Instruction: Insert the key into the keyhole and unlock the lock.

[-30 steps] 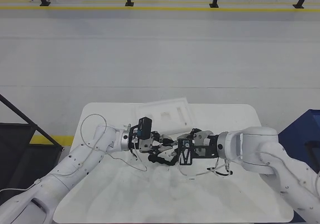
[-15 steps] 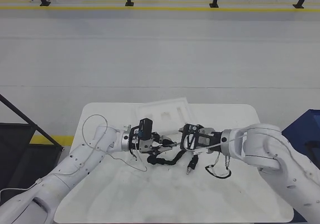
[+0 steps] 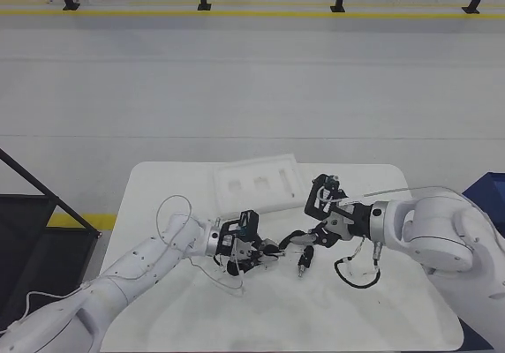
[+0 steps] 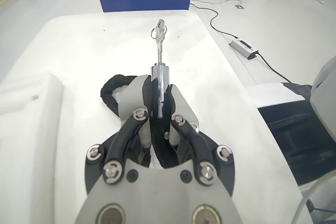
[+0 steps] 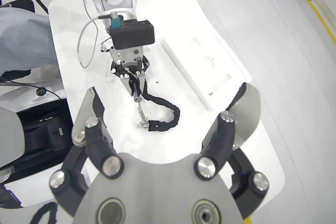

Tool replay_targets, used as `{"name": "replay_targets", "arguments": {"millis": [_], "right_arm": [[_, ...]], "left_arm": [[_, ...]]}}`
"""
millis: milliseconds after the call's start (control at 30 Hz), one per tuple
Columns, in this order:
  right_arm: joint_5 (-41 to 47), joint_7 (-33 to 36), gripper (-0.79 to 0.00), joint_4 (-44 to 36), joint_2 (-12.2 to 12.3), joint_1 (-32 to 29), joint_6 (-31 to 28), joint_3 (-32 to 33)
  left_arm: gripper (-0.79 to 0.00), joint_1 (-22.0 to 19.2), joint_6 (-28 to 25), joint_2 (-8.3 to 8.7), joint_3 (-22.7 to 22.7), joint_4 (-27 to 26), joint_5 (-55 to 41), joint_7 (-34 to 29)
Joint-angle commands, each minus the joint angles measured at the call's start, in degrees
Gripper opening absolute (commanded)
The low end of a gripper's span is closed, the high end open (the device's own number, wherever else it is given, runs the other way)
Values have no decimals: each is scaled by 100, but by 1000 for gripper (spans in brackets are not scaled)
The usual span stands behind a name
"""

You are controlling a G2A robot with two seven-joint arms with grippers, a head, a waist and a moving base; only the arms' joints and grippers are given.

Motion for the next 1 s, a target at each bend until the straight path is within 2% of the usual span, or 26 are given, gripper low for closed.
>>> {"name": "replay_targets", "arguments": {"millis": [0,33,67,100,133,367,533,667,867,967], "right_arm": [[94,110,0,-21,14,-19,41,58],[149,157,0,-25,21,-33,65,88],[187,190,0,-32,27,-43,71,115],[231,213,0,-23,32,-61,84,140],[271,223,0,-15,37,-78,90,162],[490,151,0,193,53,-214,24,209],[637,-102,0,588,37,-255,-164,154],[743,-428,0,925,17,-203,-368,166],[906,-706,0,1172,-4,118,-699,281],[1126,-689,0,1235,-15,428,-877,343]], "left_arm": [[-785,-32,0,-72,157,111,-71,-45],[-754,-54,0,-113,243,184,-116,-81],[-529,-82,0,-153,329,248,-155,-118],[-403,-107,0,-192,414,317,-220,-143],[0,-131,0,-229,512,391,-283,-189],[0,-415,0,-409,943,792,-817,-153],[0,-771,0,-347,1016,947,-1136,369],[0,-1201,0,-137,1084,860,-1328,863],[0,-1945,0,376,1371,446,-1514,1179],[0,-2356,0,634,1536,304,-1671,1124]]}}
